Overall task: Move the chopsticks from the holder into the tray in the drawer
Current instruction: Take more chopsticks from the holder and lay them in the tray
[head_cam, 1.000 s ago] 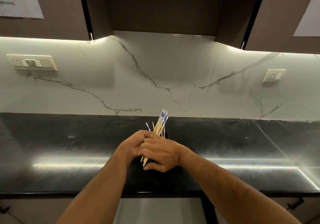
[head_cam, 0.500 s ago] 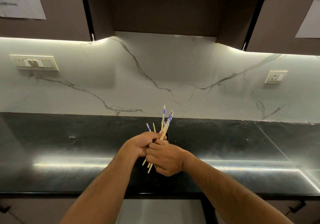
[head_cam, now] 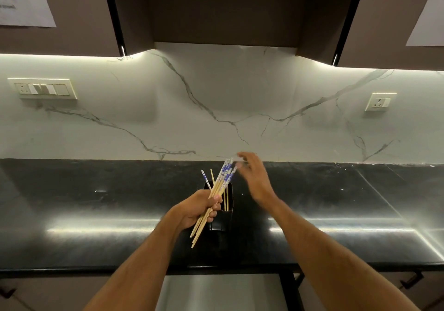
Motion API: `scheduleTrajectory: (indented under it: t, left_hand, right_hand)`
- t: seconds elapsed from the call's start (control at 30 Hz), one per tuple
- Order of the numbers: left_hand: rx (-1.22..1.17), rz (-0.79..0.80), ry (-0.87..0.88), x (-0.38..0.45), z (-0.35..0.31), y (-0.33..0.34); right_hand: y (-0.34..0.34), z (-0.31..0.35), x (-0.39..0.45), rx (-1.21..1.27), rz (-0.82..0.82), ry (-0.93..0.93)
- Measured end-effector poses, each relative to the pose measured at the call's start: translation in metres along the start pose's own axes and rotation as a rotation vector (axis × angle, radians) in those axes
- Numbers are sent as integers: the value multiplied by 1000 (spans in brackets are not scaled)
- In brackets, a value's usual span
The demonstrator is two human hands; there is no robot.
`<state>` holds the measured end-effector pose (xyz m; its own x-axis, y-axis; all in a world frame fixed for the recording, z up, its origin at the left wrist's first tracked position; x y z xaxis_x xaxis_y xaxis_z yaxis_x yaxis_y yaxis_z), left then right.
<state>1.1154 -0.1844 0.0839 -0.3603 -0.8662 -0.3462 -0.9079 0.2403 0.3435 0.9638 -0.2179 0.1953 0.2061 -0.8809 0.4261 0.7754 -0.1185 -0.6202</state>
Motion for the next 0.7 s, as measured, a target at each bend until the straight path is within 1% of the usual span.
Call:
scheduleTrajectory:
  t: [0.03,0.07,0.13,0.23,0.3,0.37,0.47,0.6,0.63,0.7]
  left_hand:
    - [37,50,-13,-2,3,5]
    - [74,97,-31,-4,6,10]
    - [152,183,-64,-10,11,21]
    - [222,268,-110,-17,16,35]
    - [271,286,-135,-20,19,36]
    - [298,284,-148,-21,21,32]
    - [275,289,-133,-21,20,28]
    - [306,313,-168,-19,21,33]
    - [313,317,-174,-19,21,34]
    - [301,321,-165,-19,20,36]
  right_hand:
    - [-3,-13,5,197,13,172]
    - [-5,-23,9,334,32,274]
    - [-7,-31,11,421,98,346]
    - [11,-28,4,335,284,308]
    - [30,-23,-5,270,414,285]
    - [38,-25,-8,244,481,295]
    - [36,-31,-11,219,512,312]
    - [44,-31,-17,200,569,316]
    - [45,-31,-17,209,555,320]
    - [39,-34,-14,259,449,334]
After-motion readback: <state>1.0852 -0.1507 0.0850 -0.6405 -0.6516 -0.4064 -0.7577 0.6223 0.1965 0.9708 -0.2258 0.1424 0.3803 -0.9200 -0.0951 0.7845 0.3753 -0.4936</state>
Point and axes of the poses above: each hand's wrist, its own x-axis towards the middle knuckle, its own y-axis out of the palm, z = x × y, the point moved 9 cm from there along x, towards the middle knuckle, and after that the axes turned 14 degrees about -x, right-handed, at the moved point
